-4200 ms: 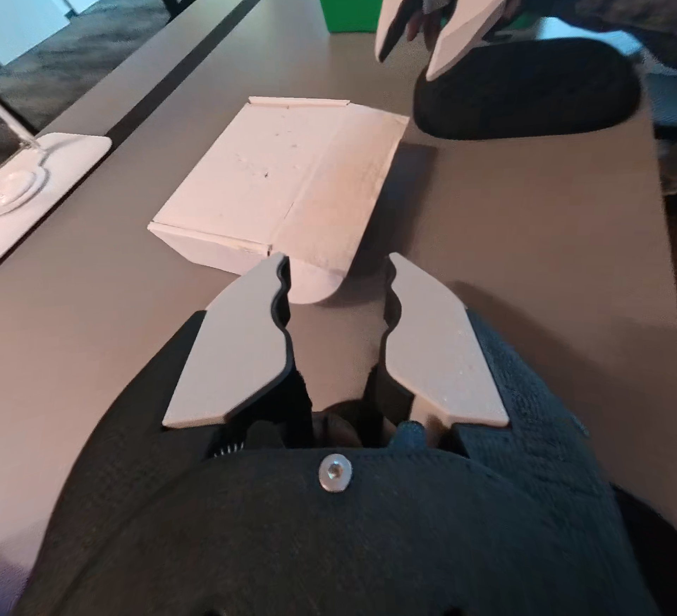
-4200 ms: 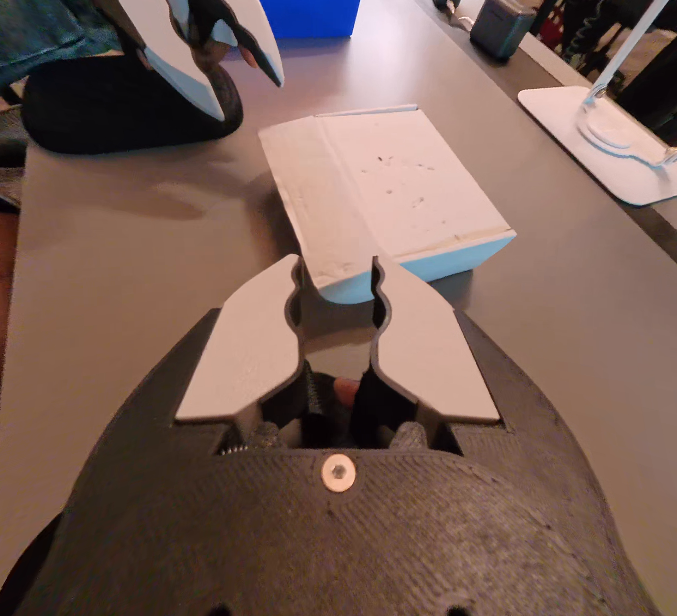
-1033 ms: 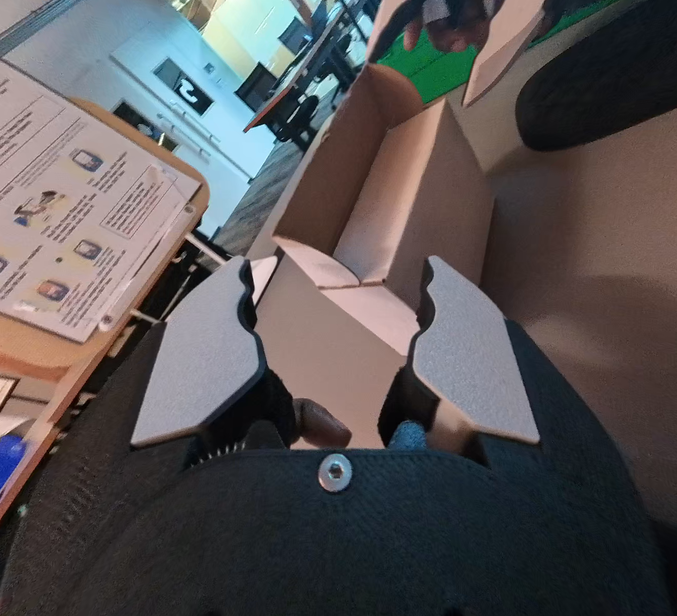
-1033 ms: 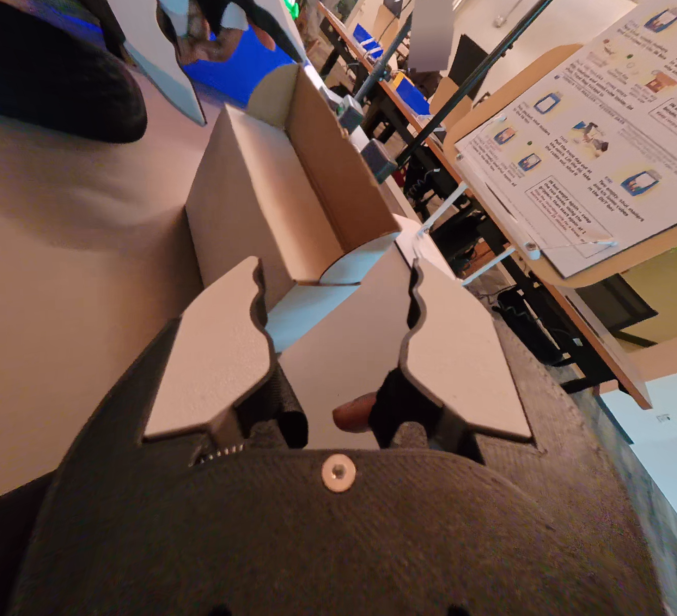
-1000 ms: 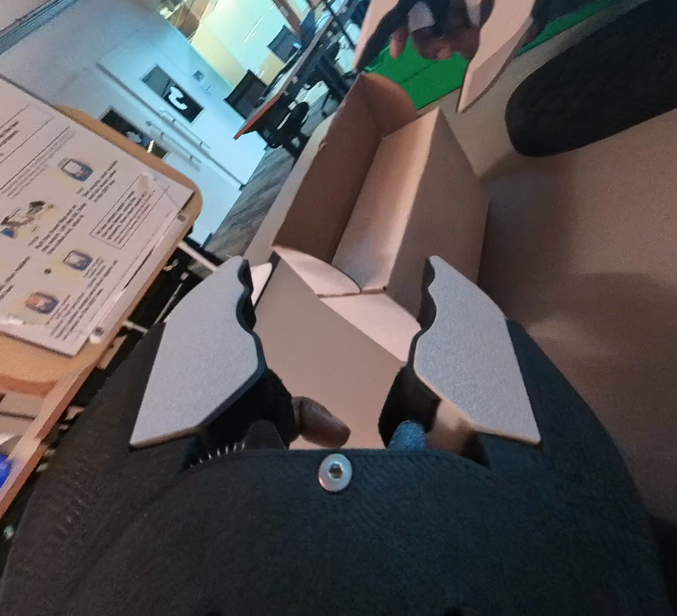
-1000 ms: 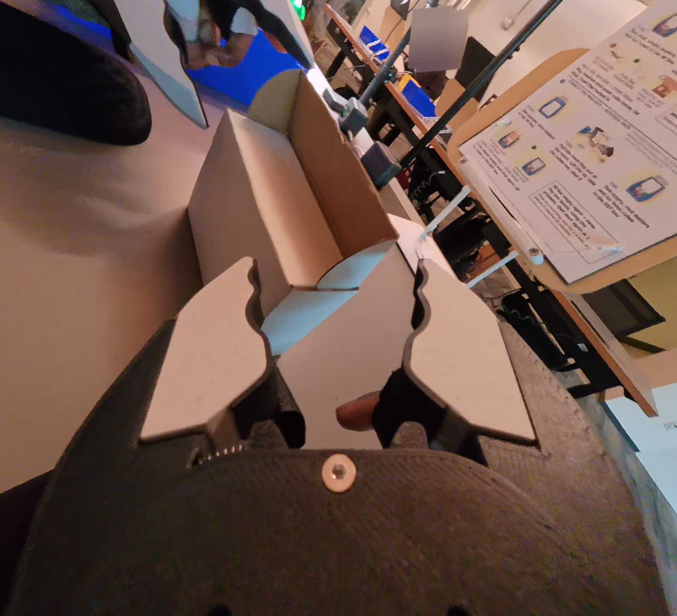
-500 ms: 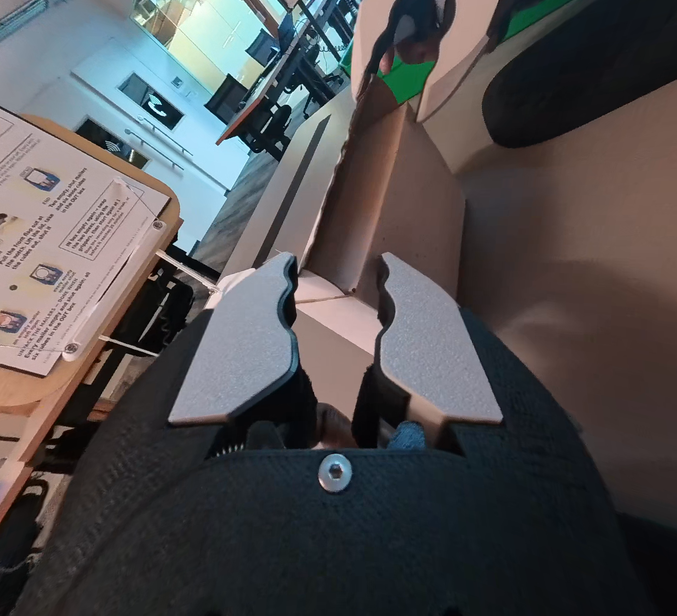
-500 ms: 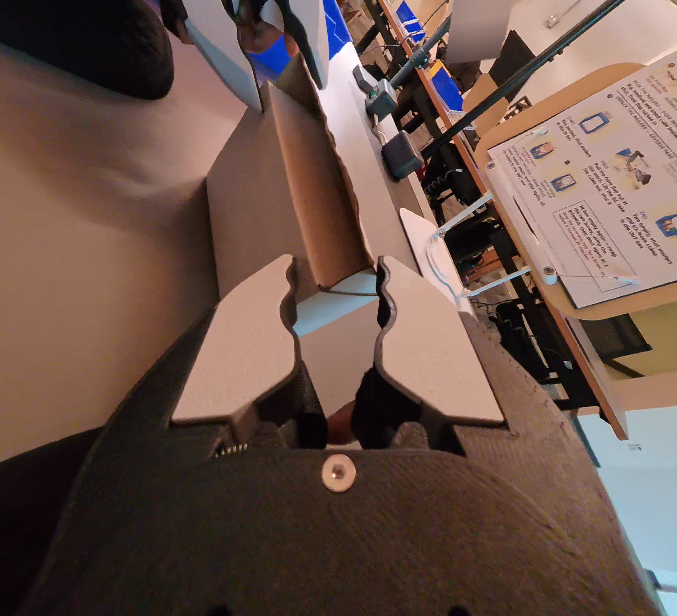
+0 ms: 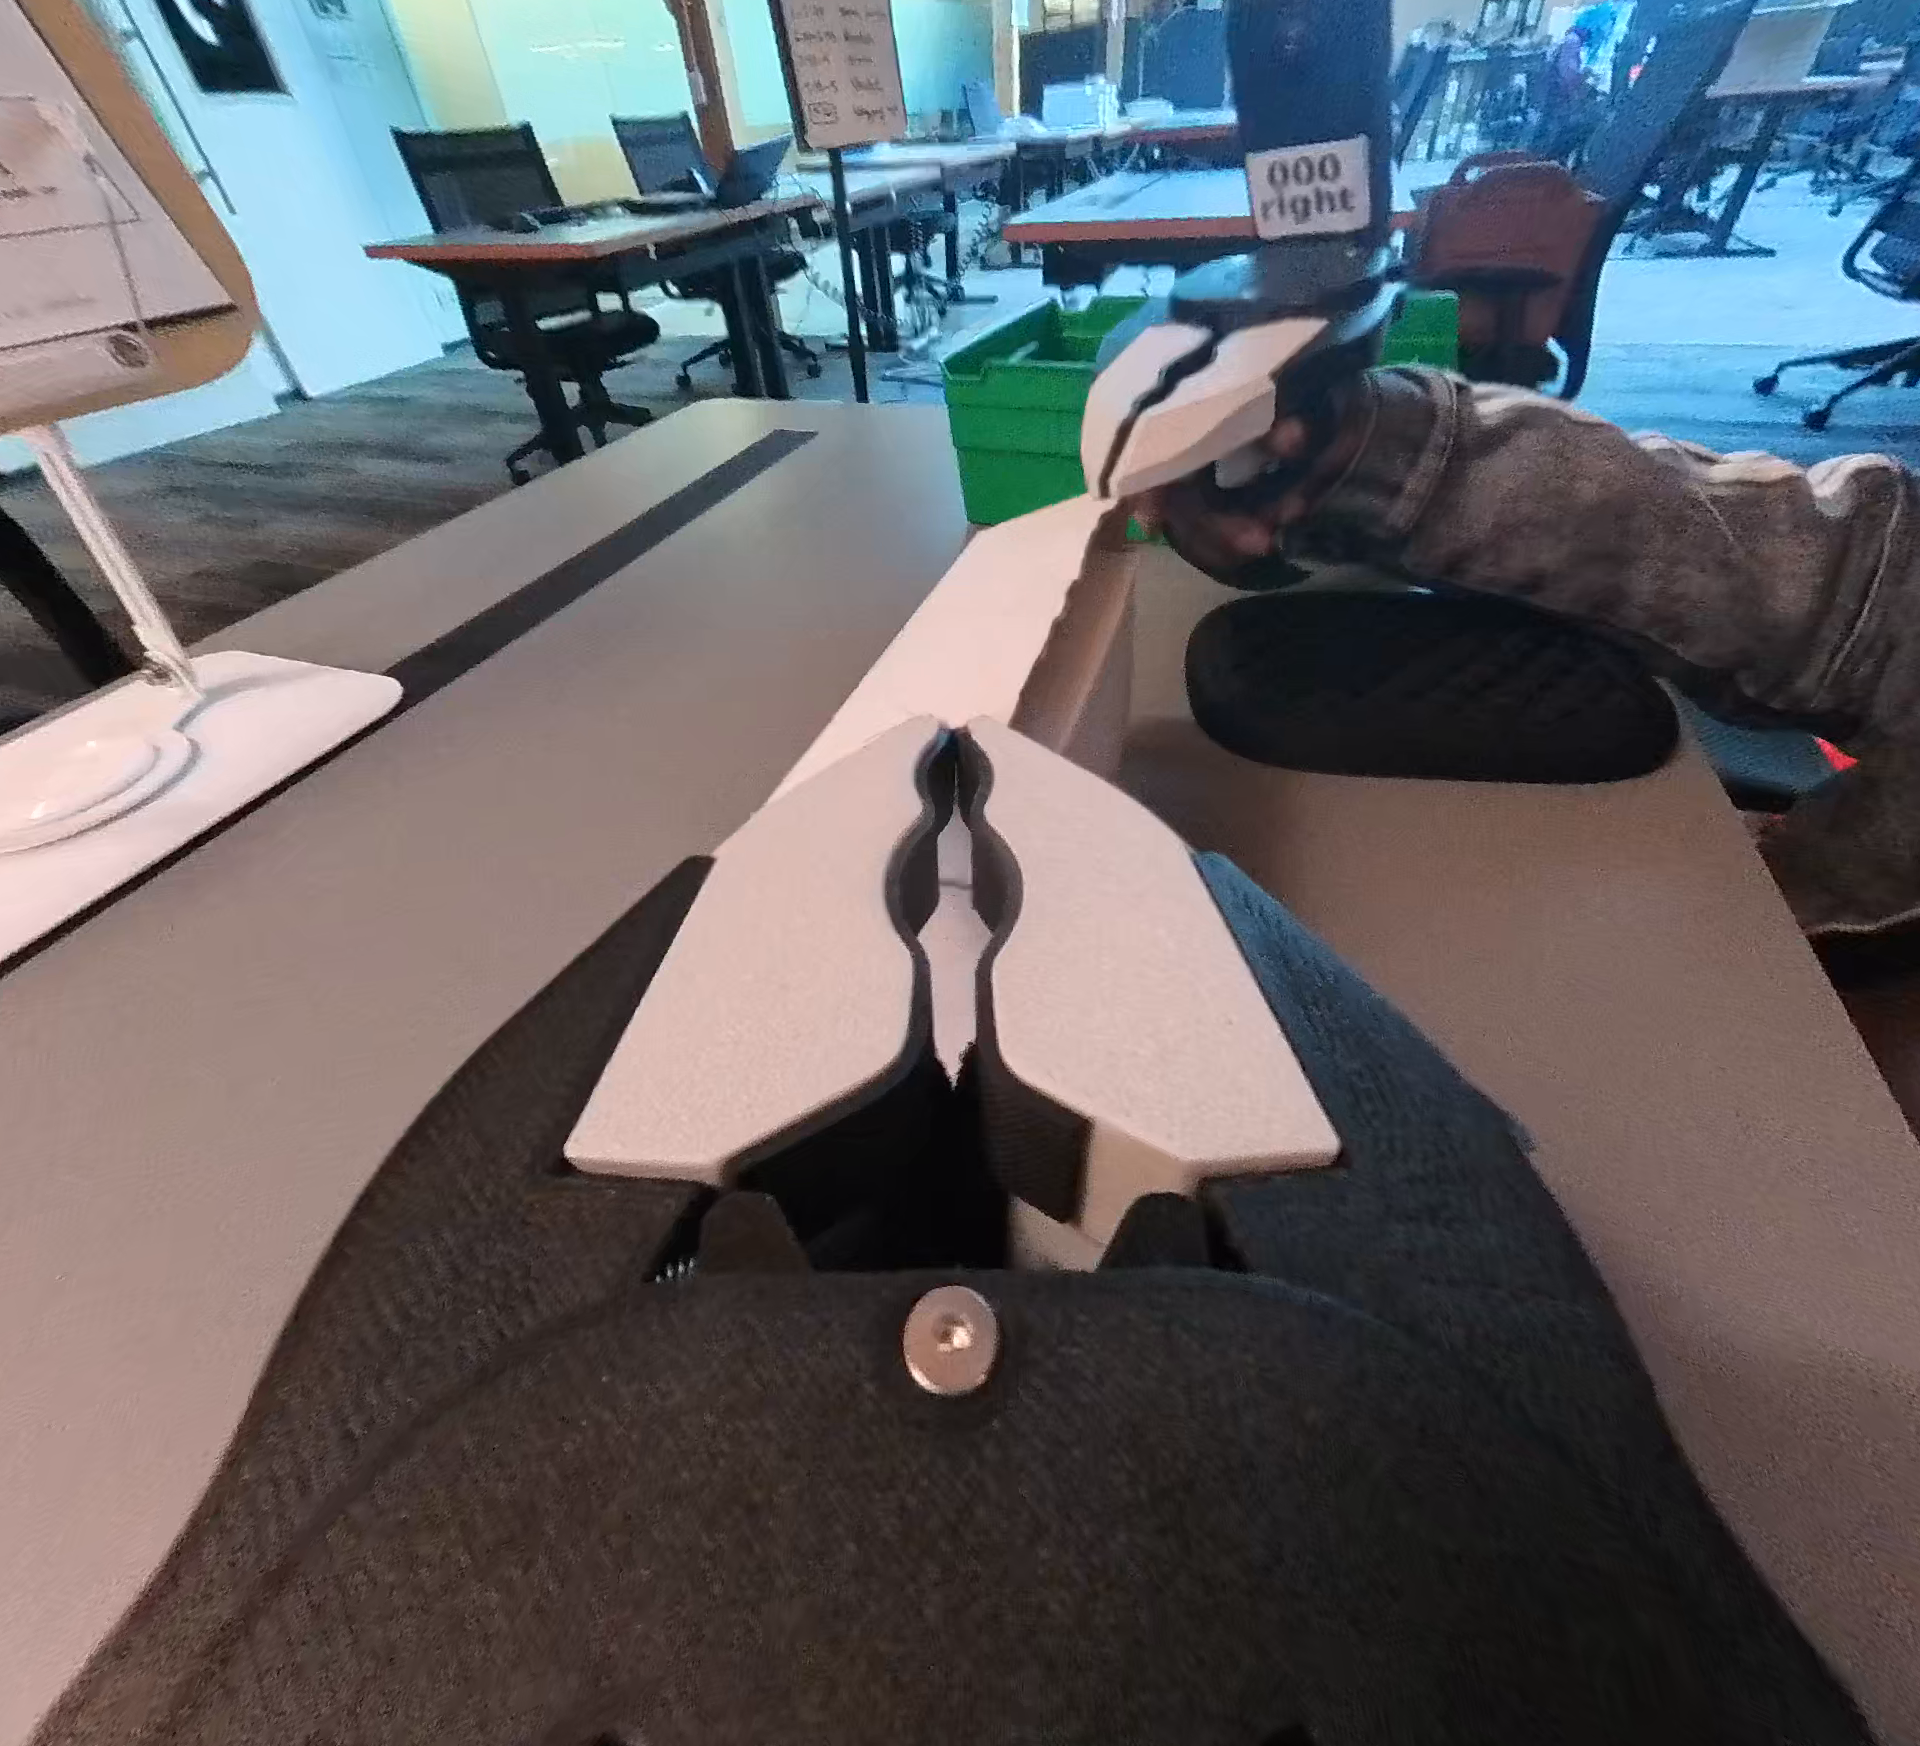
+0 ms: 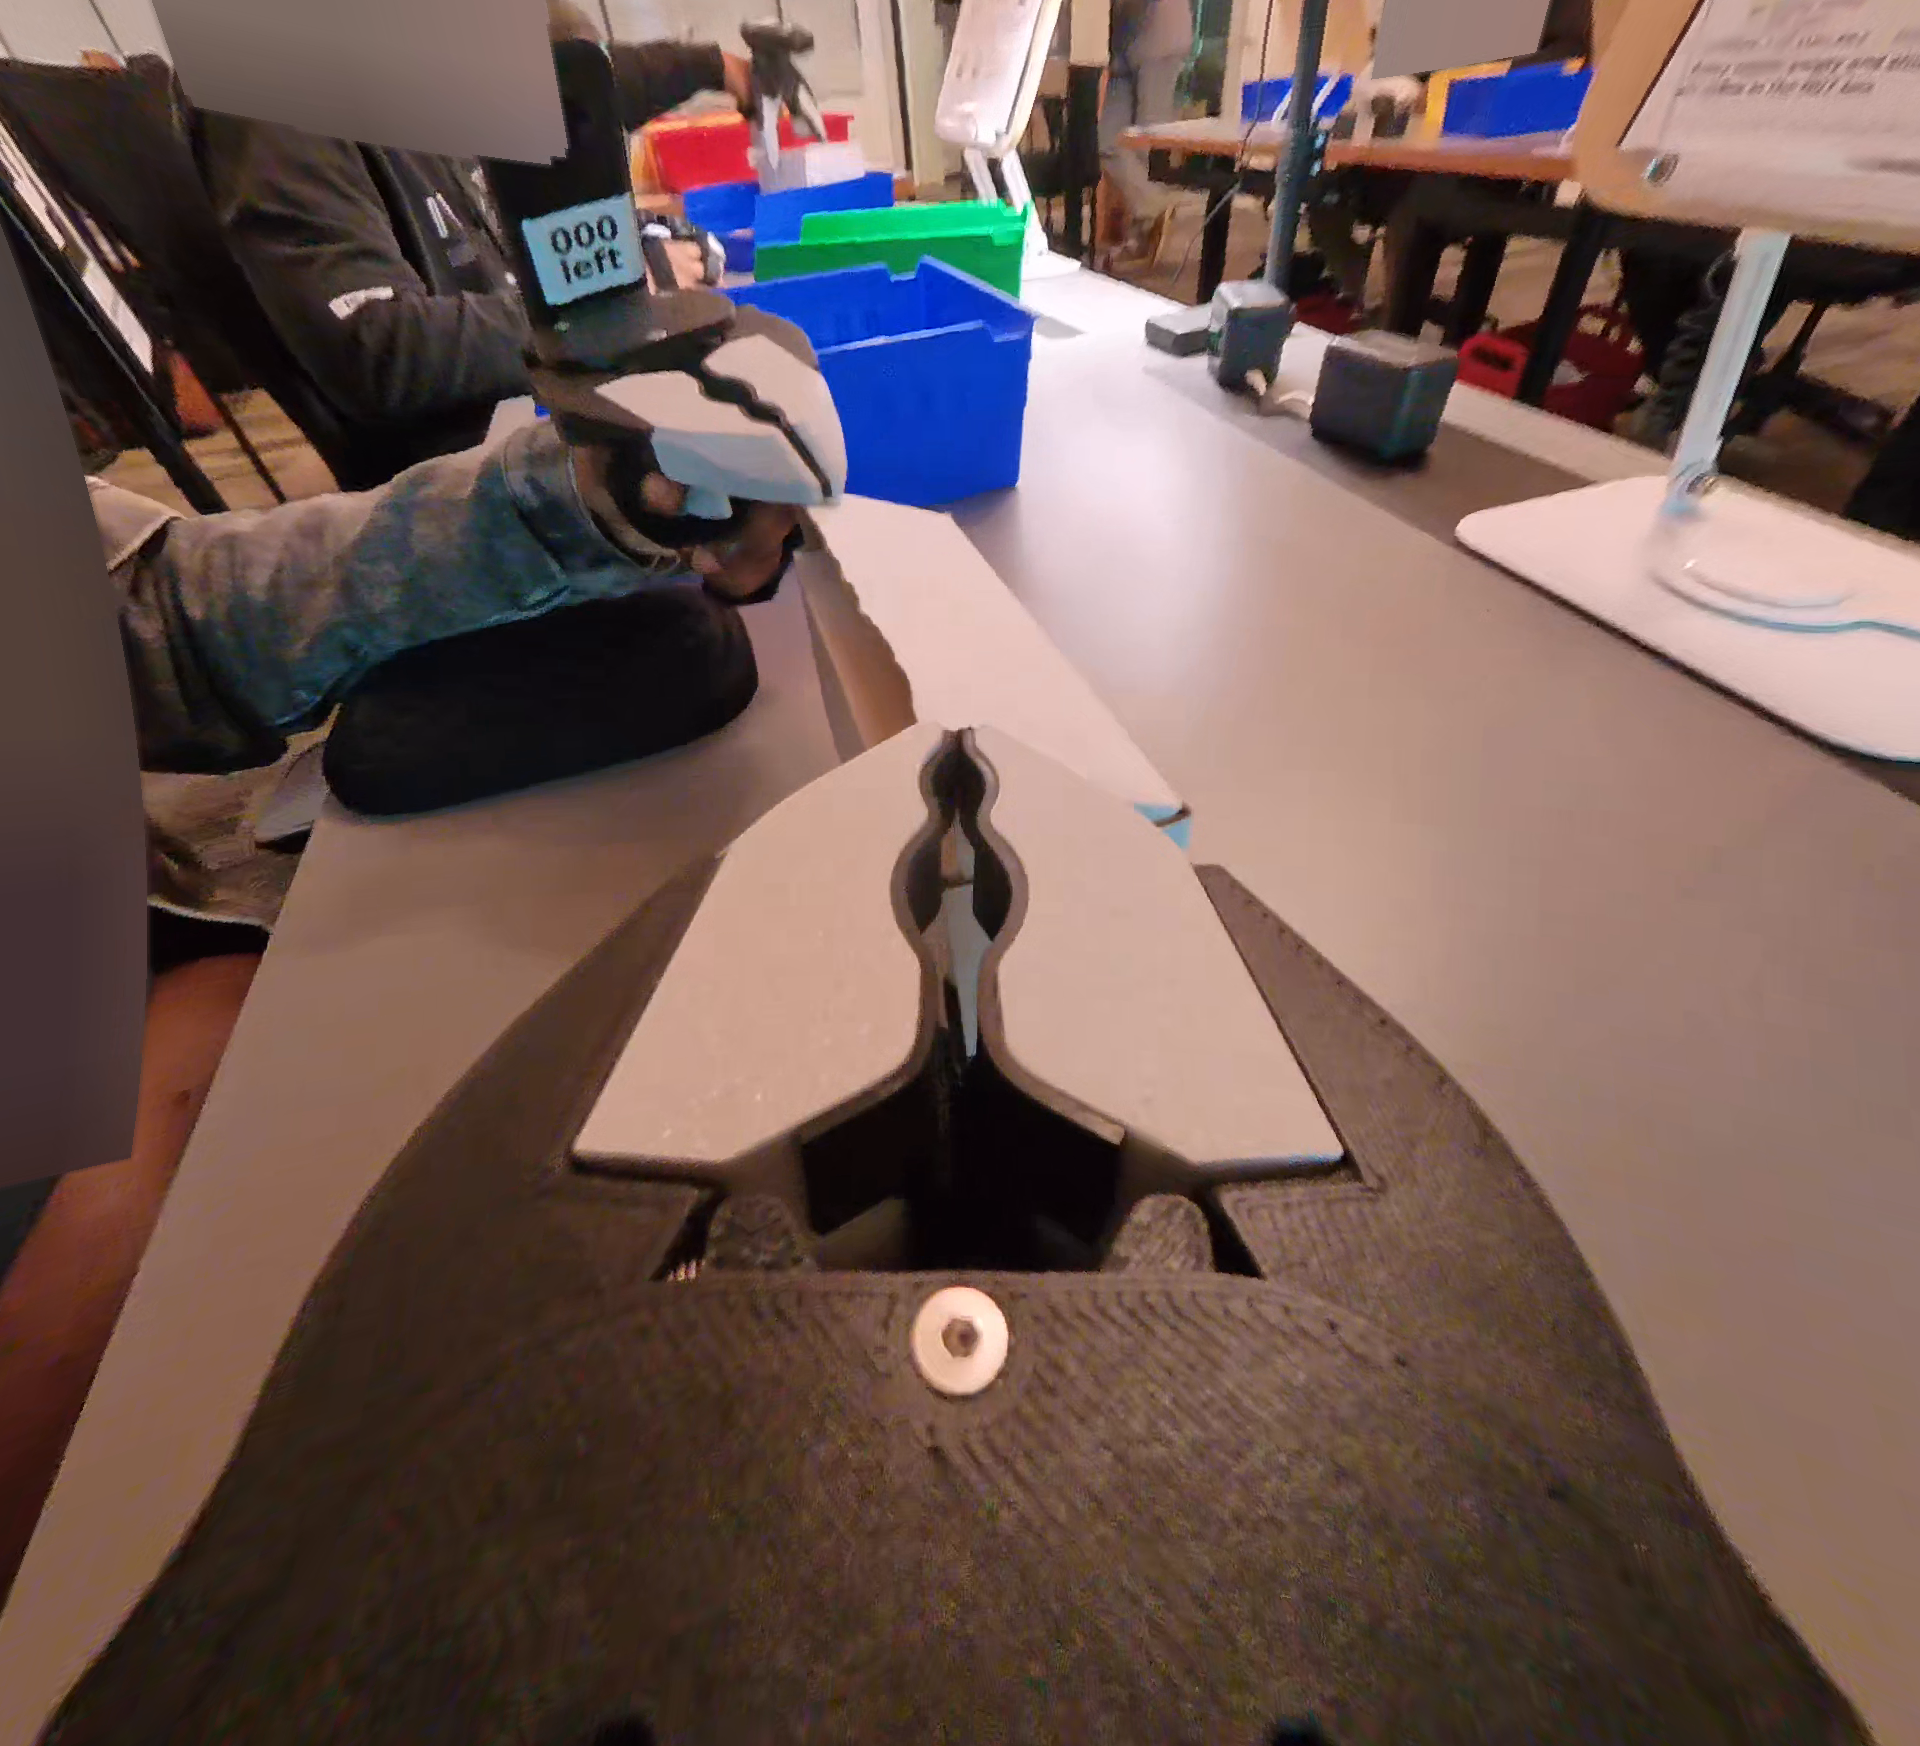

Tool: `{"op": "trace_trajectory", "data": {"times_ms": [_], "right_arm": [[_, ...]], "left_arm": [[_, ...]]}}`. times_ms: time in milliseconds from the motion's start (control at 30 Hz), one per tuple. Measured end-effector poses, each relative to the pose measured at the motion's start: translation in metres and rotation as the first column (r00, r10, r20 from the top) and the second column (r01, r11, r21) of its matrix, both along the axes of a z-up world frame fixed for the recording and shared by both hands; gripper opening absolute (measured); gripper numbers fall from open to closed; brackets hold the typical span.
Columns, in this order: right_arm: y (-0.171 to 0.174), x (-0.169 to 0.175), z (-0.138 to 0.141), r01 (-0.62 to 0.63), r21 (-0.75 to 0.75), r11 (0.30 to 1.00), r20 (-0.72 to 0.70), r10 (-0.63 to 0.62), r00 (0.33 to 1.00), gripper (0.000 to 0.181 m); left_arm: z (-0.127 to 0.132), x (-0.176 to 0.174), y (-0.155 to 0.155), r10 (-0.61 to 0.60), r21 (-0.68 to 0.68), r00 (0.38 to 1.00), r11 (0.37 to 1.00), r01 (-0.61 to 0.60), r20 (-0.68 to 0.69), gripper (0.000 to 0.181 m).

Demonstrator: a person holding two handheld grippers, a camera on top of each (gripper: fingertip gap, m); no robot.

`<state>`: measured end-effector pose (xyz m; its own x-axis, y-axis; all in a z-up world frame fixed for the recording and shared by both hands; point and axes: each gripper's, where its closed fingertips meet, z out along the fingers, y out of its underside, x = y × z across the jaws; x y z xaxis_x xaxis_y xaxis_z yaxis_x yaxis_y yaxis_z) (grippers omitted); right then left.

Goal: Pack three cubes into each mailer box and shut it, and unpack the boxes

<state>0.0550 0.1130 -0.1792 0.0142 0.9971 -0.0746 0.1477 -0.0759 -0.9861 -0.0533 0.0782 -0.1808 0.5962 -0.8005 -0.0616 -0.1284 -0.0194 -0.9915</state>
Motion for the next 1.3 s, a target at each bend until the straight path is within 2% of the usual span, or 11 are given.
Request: {"op": "trace_trajectory", "data": {"times_ms": [333,533,567,600,667,733,867,967,1100,1200,1300], "right_arm": [[0.0,0.0,-0.018,-0.024,-0.108,0.994,0.065,0.031,0.997,0.0],[0.001,-0.001,-0.018,-0.004,-0.001,1.0,0.064,0.004,0.998,0.0],[0.001,0.0,-0.017,0.011,0.035,0.999,0.055,-0.013,0.998,0.002],[0.002,0.0,-0.015,0.023,0.02,1.0,0.039,-0.024,0.999,0.023],[0.004,0.004,0.0,0.006,-0.137,0.991,-0.047,-0.013,0.999,0.051],[0.021,0.011,0.007,0.051,-0.341,0.939,-0.088,-0.086,0.992,0.064],[0.035,0.015,-0.014,0.133,-0.548,0.826,0.027,-0.142,0.99,0.074],[0.026,0.009,-0.036,0.174,-0.638,0.75,0.156,-0.095,0.983,0.075],[0.018,0.002,-0.034,0.14,-0.721,0.679,0.15,-0.045,0.988,0.07],[0.023,0.0,-0.04,0.188,-0.688,0.701,0.201,-0.065,0.977,0.05],[0.02,0.001,-0.037,0.185,-0.623,0.76,0.203,-0.072,0.977,0.049]], "left_arm": [[-0.019,0.002,-0.002,-0.041,-0.105,0.998,0.994,0.035,-0.048,0.0],[-0.017,0.0,0.001,0.006,-0.072,0.999,0.997,-0.009,-0.039,0.002],[-0.015,-0.005,0.006,0.054,-0.074,0.998,0.996,-0.055,-0.015,0.018],[-0.011,-0.009,0.009,0.078,-0.094,0.996,0.993,-0.074,0.037,0.033],[0.003,-0.019,0.012,0.106,-0.201,0.971,0.978,-0.062,0.216,0.064],[0.01,-0.031,0.018,0.162,-0.337,0.916,0.941,-0.031,0.366,0.076],[-0.024,-0.027,0.018,0.252,-0.633,0.89,0.773,0.053,0.381,0.078],[-0.04,-0.02,0.011,0.268,-0.731,0.895,0.676,0.089,0.357,0.076],[-0.04,-0.017,0.015,0.249,-0.749,0.914,0.658,0.083,0.319,0.069],[-0.04,-0.011,0.017,0.236,-0.752,0.927,0.655,0.07,0.293,0.058],[-0.038,-0.009,0.013,0.204,-0.727,0.947,0.686,0.042,0.247,0.056]]}}
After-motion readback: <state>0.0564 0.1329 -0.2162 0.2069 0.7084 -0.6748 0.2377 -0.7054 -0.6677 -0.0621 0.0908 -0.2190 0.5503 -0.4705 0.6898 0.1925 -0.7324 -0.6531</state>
